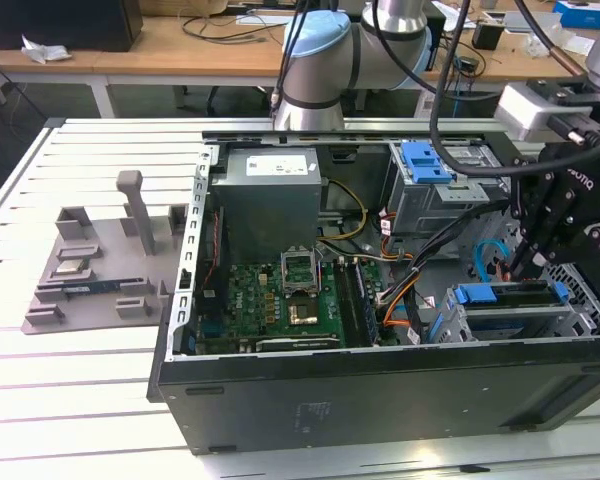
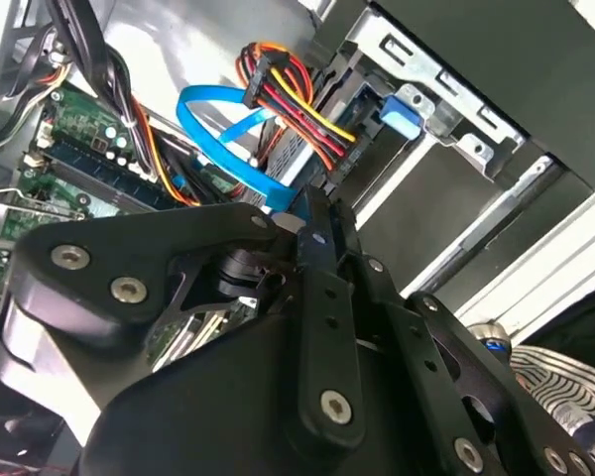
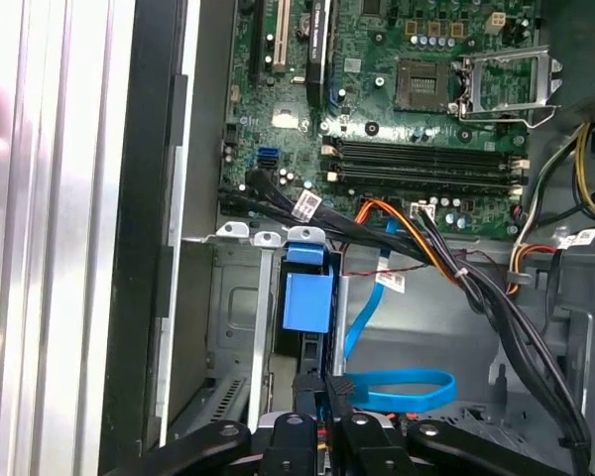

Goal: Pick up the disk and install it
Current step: 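Insert the second disk wire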

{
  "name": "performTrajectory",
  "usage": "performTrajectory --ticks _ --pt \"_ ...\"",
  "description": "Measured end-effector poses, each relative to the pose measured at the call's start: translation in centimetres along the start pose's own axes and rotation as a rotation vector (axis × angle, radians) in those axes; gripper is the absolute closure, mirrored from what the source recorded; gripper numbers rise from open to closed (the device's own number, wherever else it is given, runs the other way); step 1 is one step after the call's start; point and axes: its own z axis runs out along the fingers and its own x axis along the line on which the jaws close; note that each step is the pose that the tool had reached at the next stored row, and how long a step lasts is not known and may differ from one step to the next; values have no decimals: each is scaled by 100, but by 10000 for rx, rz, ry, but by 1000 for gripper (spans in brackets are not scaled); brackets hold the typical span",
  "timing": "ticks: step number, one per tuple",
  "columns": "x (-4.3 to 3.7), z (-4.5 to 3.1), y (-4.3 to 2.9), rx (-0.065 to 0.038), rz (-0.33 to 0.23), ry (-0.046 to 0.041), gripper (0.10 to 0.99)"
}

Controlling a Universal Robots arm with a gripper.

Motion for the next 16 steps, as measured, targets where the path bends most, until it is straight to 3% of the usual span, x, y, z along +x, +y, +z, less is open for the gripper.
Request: performTrajectory --ticks 7,16 --pt "5 93 -16 -1 1 16 925" --pt "3 134 -6 -2 -1 20 925"
